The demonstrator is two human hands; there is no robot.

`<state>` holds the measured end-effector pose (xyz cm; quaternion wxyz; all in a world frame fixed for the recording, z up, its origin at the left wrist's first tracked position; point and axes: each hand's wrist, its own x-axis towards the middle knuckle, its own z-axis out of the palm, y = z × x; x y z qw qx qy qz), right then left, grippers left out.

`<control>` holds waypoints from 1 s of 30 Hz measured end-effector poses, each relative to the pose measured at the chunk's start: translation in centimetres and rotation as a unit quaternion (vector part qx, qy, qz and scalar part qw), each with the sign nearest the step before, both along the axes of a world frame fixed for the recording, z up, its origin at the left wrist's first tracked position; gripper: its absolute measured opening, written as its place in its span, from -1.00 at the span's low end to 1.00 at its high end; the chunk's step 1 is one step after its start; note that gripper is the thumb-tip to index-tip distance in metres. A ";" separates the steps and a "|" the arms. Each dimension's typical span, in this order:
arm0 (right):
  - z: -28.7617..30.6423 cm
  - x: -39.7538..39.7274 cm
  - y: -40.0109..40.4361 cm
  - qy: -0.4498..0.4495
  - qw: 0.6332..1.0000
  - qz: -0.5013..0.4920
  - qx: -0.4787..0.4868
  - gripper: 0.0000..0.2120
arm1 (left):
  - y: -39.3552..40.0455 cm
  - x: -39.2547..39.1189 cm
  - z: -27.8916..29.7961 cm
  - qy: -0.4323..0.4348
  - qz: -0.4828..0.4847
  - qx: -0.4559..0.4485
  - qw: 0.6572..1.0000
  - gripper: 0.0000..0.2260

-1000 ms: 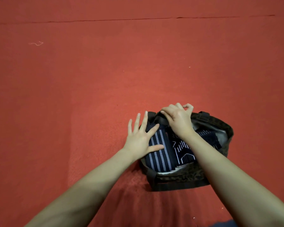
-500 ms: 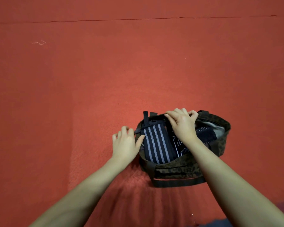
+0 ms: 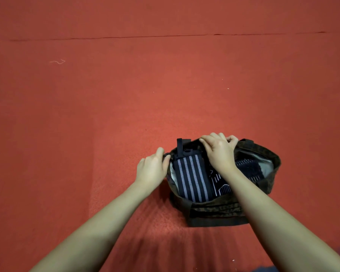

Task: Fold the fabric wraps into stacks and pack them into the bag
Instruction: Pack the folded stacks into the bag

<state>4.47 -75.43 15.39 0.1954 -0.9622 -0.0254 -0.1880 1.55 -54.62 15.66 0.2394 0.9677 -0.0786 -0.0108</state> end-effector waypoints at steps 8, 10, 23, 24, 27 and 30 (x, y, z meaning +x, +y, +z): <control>-0.1 0.0 0.2 0.000 1.000 -0.015 -0.002 -0.89 | 0.2 0.0 -1.7 0.063 0.036 -0.003 0.997 -0.73; -0.2 -0.1 0.2 0.005 1.000 -0.013 0.002 -0.89 | -0.3 0.2 -2.0 0.077 0.039 0.005 0.996 -0.71; 0.7 0.9 0.2 -0.002 1.000 -0.010 0.009 -0.88 | -0.2 1.7 0.2 -0.113 0.025 0.064 0.991 -0.83; 0.7 0.8 -0.1 0.010 1.000 -0.006 0.002 -0.87 | -0.3 1.8 0.1 -0.102 0.015 0.073 0.992 -0.85; 0.4 0.0 -1.5 0.029 0.999 0.001 -0.036 -0.88 | -0.9 2.2 -0.4 -0.089 -0.002 0.074 0.993 -0.86; 0.2 -0.7 -2.4 0.018 0.998 0.009 -0.060 -0.90 | -2.0 3.2 -0.3 -0.137 -0.067 0.110 0.982 -0.65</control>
